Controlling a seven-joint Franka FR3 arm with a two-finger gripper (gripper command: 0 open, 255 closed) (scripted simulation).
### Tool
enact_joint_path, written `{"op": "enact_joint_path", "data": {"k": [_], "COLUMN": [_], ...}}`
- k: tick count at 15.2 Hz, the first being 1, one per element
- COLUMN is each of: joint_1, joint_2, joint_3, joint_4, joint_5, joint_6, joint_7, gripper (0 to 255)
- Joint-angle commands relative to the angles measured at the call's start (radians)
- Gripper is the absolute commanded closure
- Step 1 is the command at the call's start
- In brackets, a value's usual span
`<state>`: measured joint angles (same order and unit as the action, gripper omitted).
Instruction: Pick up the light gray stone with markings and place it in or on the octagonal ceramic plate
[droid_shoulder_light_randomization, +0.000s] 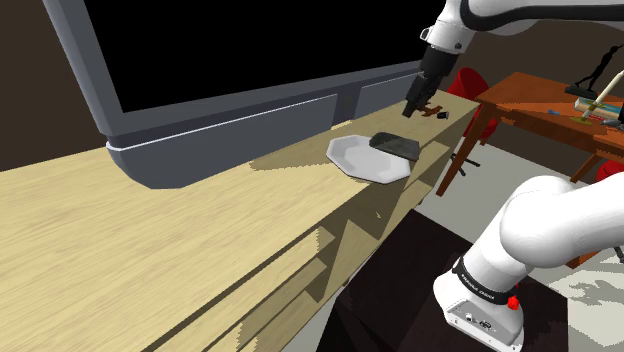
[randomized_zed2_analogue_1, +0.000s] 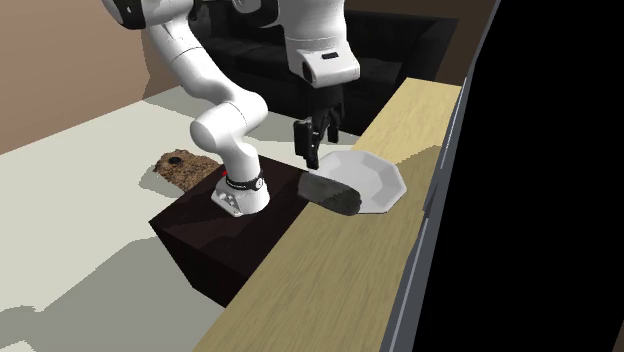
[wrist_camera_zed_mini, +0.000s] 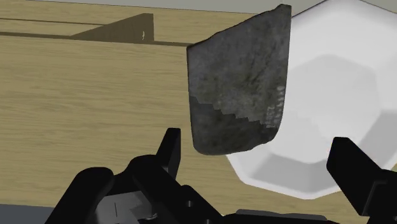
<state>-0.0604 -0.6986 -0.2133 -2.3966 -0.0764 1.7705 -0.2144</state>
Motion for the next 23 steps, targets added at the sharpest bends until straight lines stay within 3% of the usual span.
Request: {"op": "enact_joint_path", "data": {"k": [1, 4, 11, 19, 20, 23], "joint_1": [-0.008, -0.015, -0.017, -0.017, -0.017, -0.017], "joint_2": [0.035, 0.087, 0.103, 0.103, 0.103, 0.103], "joint_3": [-0.043, -0.095, -0.106, -0.106, -0.106, -0.106], "joint_4": [-0.005, 0.0, -0.089, -0.089, -0.089, -0.089], "joint_5": [-0.021, -0.042, -0.048, -0.048, -0.048, -0.048], "joint_6": [0.036, 0.077, 0.183, 0.183, 0.183, 0.183], "joint_7": [-0.054, -0.118, -0.118, -0.118, -0.118, -0.118], "gripper": [0, 0, 0, 0, 255, 255]}}
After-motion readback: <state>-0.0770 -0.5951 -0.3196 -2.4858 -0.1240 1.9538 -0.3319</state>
